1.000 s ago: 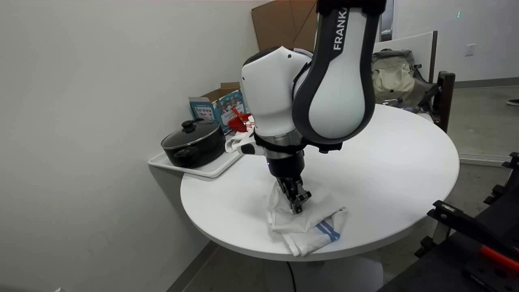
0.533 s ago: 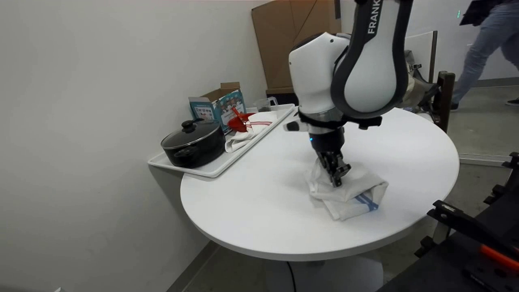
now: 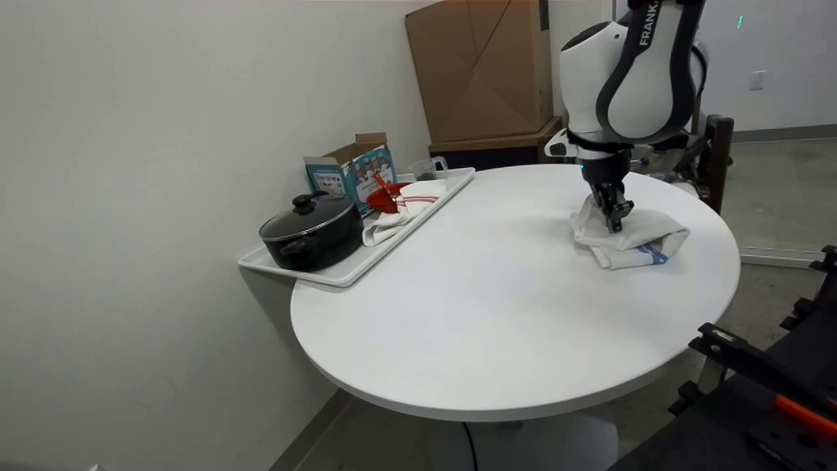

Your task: Wipe the table

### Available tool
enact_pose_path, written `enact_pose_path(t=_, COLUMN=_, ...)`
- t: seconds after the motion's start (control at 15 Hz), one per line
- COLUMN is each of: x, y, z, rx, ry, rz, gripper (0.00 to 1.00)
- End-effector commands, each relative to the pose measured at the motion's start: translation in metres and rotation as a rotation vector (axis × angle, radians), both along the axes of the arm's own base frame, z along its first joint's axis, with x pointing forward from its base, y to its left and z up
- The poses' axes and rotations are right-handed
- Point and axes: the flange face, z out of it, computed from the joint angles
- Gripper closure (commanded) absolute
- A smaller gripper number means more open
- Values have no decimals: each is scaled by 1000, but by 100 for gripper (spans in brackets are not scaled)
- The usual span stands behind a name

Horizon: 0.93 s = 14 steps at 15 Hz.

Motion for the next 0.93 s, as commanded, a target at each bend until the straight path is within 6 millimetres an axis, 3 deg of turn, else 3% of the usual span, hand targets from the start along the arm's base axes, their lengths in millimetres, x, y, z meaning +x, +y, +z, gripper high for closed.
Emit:
enact_pose_path(t=0.0, x=22, y=-47, z=-4, rx=-40, ry=-19, rz=-65, gripper=99)
enact_pose_path(t=0.2, x=19, y=-66, z=-5, rx=-61, ry=2, rz=-108, gripper=99)
enact_pose_path(t=0.4, x=-4, y=-54, z=-8, rx=-57, ry=78, rz=-114, gripper=99)
enact_pose_path(t=0.6, x=-20, y=-19, z=-10, rx=-31, ry=129, rz=-81, gripper=99)
enact_pose_path(t=0.87, x=-23, y=60, z=-12, rx=40, ry=115, rz=-9, gripper=99)
